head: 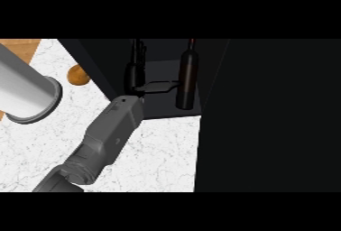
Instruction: Pick up the wine, place it into the cabinet and close the cabinet
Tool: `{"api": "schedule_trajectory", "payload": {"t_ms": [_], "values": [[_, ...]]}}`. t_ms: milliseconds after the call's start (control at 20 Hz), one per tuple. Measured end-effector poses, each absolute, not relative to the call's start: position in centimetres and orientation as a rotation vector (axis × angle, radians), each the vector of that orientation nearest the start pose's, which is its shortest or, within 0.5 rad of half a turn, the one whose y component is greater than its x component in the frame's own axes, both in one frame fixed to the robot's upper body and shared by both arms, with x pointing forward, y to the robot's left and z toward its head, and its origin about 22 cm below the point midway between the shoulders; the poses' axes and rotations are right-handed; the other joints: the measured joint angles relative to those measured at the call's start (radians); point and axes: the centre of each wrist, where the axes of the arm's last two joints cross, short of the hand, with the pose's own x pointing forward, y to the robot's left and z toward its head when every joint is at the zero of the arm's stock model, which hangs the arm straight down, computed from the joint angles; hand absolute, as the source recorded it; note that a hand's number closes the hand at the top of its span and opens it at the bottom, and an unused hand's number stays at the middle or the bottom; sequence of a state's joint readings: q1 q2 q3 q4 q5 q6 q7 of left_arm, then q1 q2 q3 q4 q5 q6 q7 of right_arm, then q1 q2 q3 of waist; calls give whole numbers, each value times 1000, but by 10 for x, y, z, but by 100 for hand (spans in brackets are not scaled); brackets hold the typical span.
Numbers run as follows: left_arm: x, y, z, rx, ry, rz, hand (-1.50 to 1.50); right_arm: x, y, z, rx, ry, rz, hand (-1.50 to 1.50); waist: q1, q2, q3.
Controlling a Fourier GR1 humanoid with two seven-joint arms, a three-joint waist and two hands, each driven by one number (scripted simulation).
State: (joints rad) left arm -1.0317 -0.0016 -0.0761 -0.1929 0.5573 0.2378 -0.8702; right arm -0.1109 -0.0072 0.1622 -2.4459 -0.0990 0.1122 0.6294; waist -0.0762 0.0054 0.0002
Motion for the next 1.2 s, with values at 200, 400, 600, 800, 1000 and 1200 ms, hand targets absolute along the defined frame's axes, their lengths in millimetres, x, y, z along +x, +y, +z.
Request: {"api": "schedule_trajectory", "payload": {"t_ms": [200,400,600,800,1000,1200], "values": [[400,115,-17,-66,-1893,171,-150,160,-198,202,279,-1904,289,-150,10,-4,0],[381,107,-28,-68,-1868,176,-150,158,-199,199,270,-1899,280,-150,27,-7,0],[353,89,-34,-72,-1867,165,-150,156,-203,195,246,-1900,267,-150,47,-10,0],[322,69,-33,-90,-1873,151,-150,153,-207,193,219,-1895,259,-150,62,-10,0],[292,57,-22,-128,-1887,154,-150,153,-212,194,185,-1891,253,-150,75,-11,0],[263,57,-13,-157,-1897,180,-150,153,-214,194,177,-1892,246,-150,80,-10,0]]}}
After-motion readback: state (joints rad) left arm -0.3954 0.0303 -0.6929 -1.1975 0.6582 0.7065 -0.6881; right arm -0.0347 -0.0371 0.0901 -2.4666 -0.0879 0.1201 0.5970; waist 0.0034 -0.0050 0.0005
